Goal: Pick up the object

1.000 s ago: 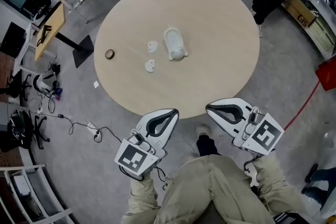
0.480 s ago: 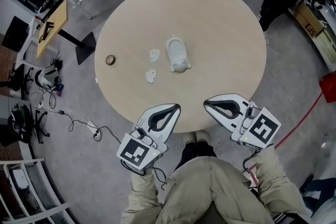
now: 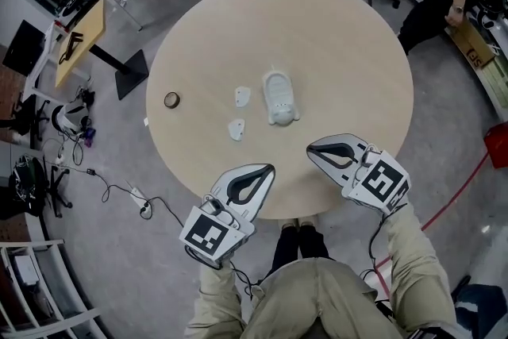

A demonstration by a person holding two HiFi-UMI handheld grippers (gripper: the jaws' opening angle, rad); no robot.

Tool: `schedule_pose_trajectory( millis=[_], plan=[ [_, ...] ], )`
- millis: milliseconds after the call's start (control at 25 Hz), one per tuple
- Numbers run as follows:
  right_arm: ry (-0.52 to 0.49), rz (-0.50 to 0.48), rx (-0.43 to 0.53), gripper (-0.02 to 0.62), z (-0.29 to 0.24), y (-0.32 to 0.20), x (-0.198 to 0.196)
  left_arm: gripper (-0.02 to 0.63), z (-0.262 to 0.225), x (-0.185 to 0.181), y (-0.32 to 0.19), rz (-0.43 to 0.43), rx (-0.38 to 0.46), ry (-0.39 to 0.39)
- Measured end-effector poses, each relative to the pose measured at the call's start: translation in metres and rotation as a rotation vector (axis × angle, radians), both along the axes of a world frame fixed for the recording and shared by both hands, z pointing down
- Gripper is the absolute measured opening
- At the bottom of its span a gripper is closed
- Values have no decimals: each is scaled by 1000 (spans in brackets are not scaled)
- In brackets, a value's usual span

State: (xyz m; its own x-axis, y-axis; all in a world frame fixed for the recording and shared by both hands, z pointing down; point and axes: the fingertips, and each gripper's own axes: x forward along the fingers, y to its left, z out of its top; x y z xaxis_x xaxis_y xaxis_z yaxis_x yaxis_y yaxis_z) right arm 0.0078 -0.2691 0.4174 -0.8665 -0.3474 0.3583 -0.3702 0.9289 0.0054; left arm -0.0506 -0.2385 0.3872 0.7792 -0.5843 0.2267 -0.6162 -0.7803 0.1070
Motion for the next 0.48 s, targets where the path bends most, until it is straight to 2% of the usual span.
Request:
schedule_pose_trajectory(
  millis=[320, 480],
  plan=[
    [249, -55, 27, 2, 54, -55, -40, 6, 11, -18, -16, -25, -22, 2],
    [370, -53, 79, 12, 76, -82, -50, 6, 14, -24, -23, -39, -29, -1]
  ],
)
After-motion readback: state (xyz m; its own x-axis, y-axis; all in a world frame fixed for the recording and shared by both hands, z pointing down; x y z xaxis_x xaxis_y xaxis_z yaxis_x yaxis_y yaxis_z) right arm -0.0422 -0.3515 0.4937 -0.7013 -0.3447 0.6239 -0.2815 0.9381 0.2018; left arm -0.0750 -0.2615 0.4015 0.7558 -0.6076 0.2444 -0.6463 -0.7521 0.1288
